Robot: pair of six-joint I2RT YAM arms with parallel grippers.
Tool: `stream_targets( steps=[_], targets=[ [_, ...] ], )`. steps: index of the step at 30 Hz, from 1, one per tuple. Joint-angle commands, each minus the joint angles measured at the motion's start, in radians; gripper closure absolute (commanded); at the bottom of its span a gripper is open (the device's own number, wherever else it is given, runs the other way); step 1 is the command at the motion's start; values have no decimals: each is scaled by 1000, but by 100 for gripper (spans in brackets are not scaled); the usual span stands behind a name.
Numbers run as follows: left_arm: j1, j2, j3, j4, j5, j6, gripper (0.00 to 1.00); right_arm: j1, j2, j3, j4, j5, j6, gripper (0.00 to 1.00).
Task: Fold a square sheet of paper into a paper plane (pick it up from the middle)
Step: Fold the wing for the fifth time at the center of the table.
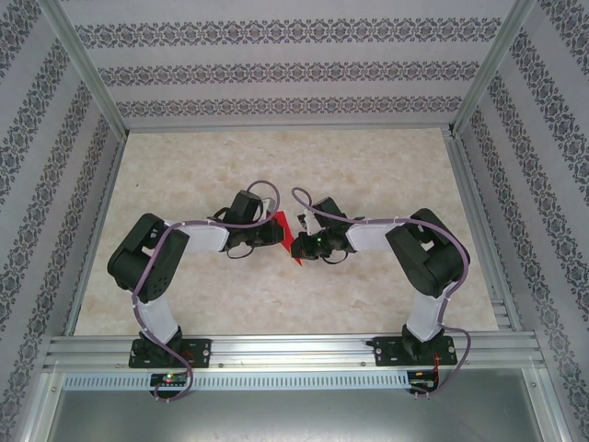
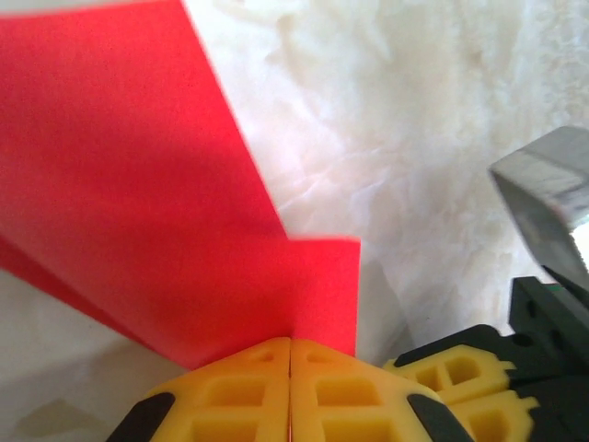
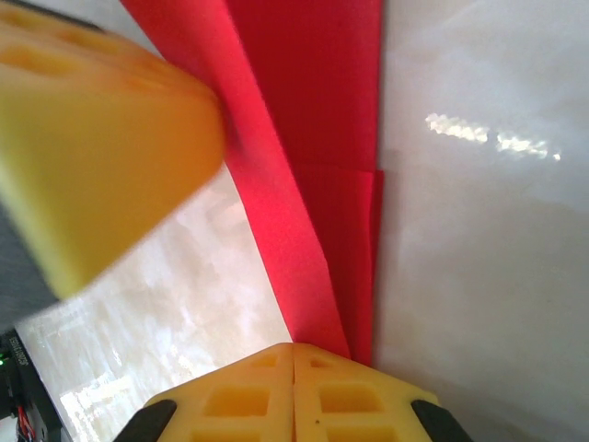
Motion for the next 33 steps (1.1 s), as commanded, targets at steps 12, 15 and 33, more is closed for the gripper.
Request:
stream_targets(
  steps=[12,15,33],
  targets=[
    [60,50,8,95,48,115,90,-15,64,-27,-141,53,-20,92],
    [63,66,9,99,37,115,90,-14,66,-27,-141,53,-19,92],
    [125,94,41,-24,-115,111,91,-26,73,-63,-170,74,-23,92]
  ],
)
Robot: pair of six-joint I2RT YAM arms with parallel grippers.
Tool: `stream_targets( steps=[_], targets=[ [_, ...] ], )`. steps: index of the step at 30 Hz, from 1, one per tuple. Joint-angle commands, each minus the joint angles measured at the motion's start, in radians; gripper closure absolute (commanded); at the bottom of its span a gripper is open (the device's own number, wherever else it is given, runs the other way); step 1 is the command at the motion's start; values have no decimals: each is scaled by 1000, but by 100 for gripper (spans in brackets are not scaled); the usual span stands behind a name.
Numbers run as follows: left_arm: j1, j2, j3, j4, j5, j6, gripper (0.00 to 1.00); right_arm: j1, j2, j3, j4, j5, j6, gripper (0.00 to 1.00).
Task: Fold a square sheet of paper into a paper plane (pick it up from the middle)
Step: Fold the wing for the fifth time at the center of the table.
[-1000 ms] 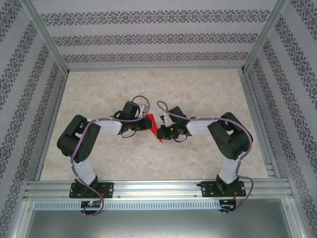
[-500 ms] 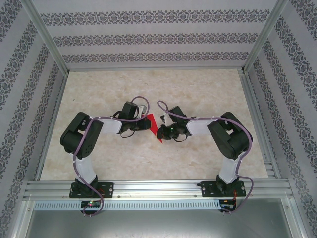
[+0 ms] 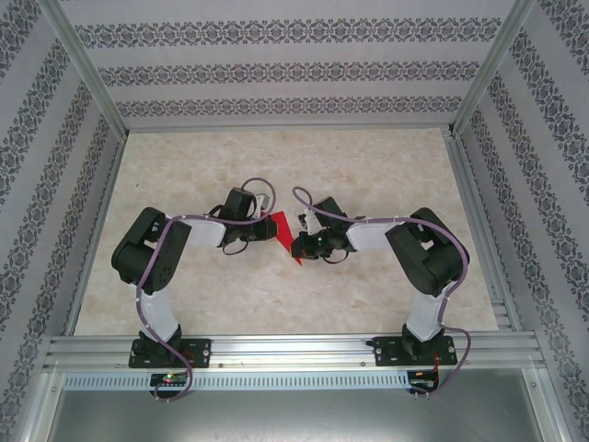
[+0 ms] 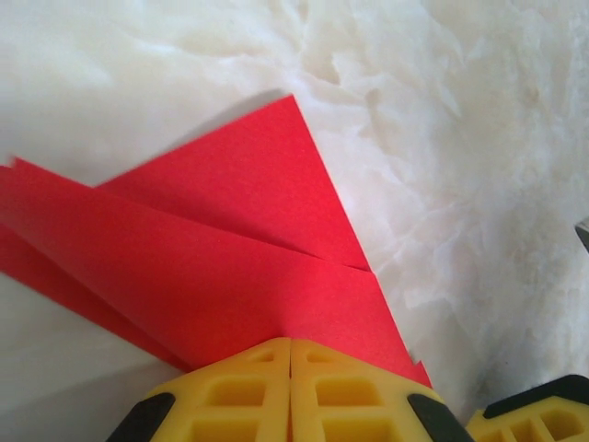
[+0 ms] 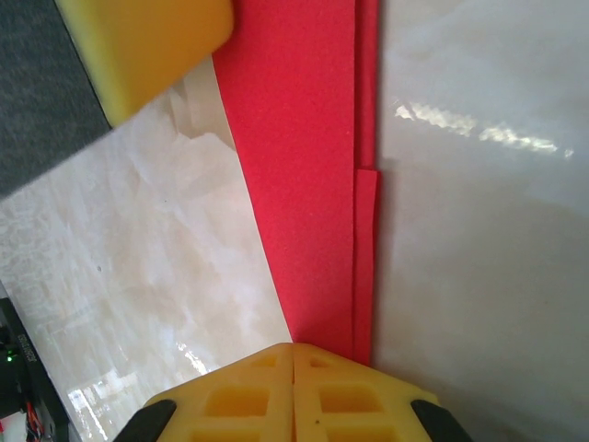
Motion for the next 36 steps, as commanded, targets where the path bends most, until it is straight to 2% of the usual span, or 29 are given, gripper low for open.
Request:
stream_targets(
  steps=[1,11,17,25,31,36],
  targets=[
    [65,33,25,-47,-79,11,92,-17,68,-66,-171,94,-23,92],
    [148,97,64,-68,-77,-39,92,-21,77,-72,-172,91,-28,92],
    [182,101,110,-148,-114,-14,92,-21,76,-74,-172,92,-28,92],
    [222,91,176,-221,-90,25,92,-21,78,-73,-169,89,-31,92],
    [216,-26,133,-197,-30,-3,92,-22,69,-74,-164,88,-28,92],
    [160,-171,33,-148,-14,-64,92,-21,67,-79,-153,87,-20,92]
  ],
)
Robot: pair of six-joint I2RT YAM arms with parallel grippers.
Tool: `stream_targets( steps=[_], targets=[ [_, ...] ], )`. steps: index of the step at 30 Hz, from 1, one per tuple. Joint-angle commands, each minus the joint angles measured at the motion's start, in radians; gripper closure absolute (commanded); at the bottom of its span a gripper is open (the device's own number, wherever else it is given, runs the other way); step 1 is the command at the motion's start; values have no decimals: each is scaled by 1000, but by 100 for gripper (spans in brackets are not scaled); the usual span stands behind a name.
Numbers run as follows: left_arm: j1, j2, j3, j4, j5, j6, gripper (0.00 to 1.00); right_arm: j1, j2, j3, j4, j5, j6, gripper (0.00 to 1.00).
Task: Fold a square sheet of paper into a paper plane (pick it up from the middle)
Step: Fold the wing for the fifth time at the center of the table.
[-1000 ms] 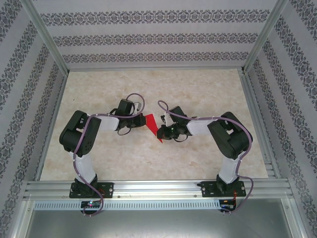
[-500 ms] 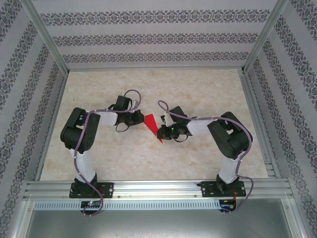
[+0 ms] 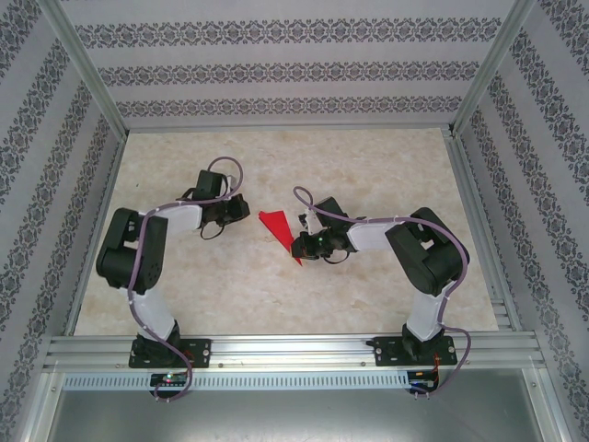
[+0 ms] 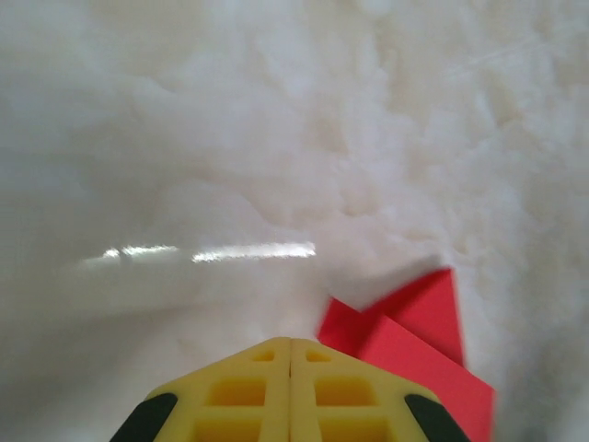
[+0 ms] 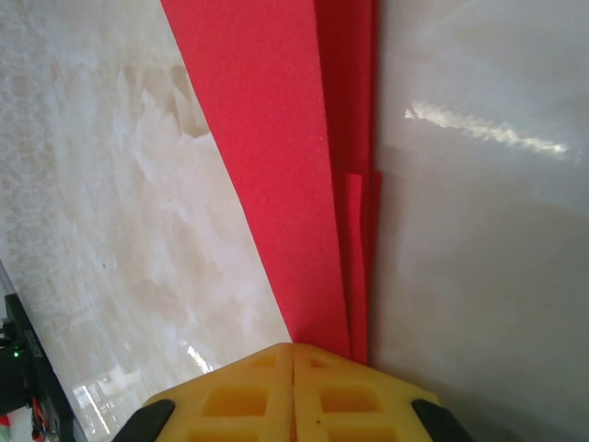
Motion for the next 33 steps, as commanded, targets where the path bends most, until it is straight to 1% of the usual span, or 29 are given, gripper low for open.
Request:
stream_targets(
  steps=[1,4,7,11,15,20,24,29,33],
  targets=[
    [-54,-102,-61,58,4,-51,92,-15,63,-72,-168,104,-15,92],
    [-120,-128,-108,106,15,-98,92,-14,60,-74,-163,102,-10,92],
    [-187,-112,-135,171,26,-146,92,-14,57,-78,-152,98,-6,92],
    [-267,-26,-102,215,46,-176,94,-16,62,-86,-135,89,5,93],
    [-306,55,-59,215,46,-184,94,-16,64,-88,-130,87,11,94],
    [-308,117,-43,200,28,-188,94,-19,66,-90,-136,91,12,95],
    [-300,124,-35,139,-35,-161,94,-23,69,-96,-149,105,9,95],
    [-219,118,-50,126,-52,-130,95,-33,70,-109,-150,112,6,95],
    [-147,141,-14,105,-36,-82,95,-36,74,-114,-148,112,4,95]
  ],
)
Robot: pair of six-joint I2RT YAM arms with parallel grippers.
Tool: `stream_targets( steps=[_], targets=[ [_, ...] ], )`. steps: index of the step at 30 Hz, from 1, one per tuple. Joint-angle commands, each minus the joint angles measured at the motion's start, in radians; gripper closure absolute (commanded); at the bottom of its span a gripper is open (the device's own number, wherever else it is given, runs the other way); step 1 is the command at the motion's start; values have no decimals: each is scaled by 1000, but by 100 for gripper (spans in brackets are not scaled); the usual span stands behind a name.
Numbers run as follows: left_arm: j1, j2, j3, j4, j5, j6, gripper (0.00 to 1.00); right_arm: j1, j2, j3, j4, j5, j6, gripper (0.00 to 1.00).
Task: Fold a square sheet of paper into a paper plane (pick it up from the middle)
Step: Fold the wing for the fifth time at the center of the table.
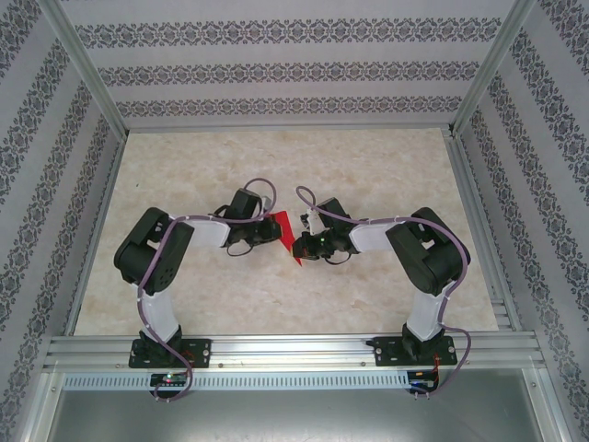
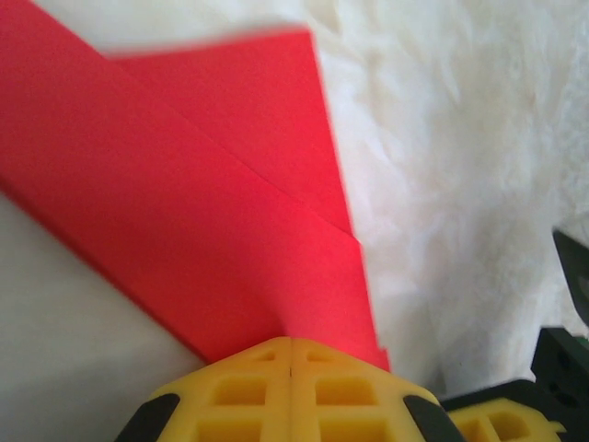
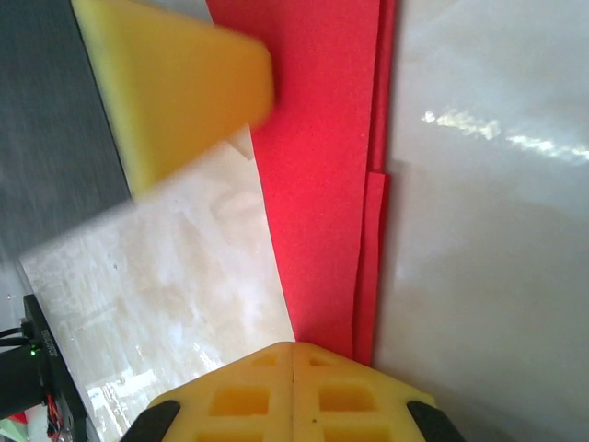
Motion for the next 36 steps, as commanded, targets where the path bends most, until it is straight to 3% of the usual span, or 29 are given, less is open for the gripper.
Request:
stream_targets(
  steps=[1,8,16,26,30,36],
  targets=[
    [91,51,48,-54,-73,80,95,-18,74,-78,-207,142,-12,95],
    [192,105,145,-124,-70,168,95,-20,69,-83,-204,144,-10,95],
    [222,63,185,-170,-59,199,95,-20,60,-78,-197,133,-5,95],
    [109,-169,14,-41,-18,71,95,-20,4,-25,-190,81,-1,94],
    [56,-136,-18,55,34,12,95,-20,-4,-17,-179,63,6,94],
    [-10,-20,50,59,31,19,95,-21,-5,-22,-171,54,8,94]
  ],
)
